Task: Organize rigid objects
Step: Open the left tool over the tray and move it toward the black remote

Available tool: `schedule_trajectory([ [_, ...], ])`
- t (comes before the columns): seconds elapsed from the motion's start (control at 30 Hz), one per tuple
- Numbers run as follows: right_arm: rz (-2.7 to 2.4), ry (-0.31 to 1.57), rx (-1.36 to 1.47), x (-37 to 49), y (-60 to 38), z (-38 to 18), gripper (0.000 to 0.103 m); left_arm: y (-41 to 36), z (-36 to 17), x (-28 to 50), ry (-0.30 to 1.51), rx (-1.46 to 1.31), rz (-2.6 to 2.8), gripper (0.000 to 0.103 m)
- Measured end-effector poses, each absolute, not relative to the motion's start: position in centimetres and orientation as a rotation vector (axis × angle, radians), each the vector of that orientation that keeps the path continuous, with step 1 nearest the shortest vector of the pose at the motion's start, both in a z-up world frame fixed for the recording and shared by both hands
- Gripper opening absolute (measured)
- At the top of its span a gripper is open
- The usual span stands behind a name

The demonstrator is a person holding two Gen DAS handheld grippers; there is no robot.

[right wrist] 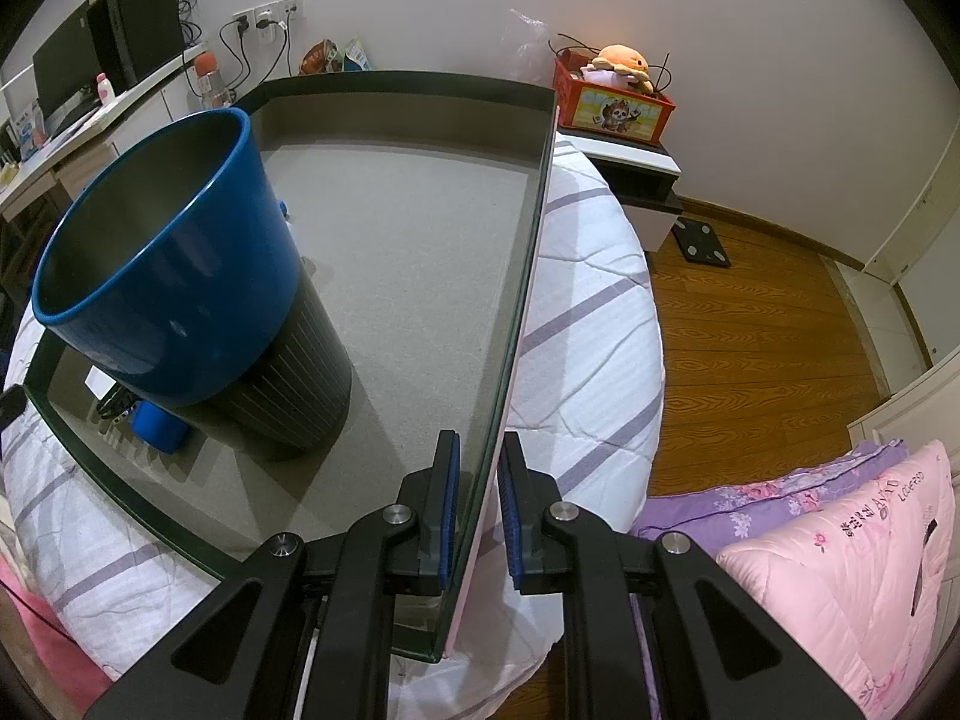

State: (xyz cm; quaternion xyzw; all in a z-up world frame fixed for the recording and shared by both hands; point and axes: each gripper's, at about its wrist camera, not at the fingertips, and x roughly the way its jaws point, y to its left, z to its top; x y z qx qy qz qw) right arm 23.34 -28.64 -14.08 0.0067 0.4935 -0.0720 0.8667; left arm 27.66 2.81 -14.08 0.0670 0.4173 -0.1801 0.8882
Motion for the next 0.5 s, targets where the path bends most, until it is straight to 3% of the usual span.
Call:
schedule_trajectory([
  [0.5, -0.151, 1.034, 0.013, 23.4, -28.6, -14.0, 0.014, 0.6, -16.7, 29.5, 0.915, 0.148, -0.409, 0.078],
])
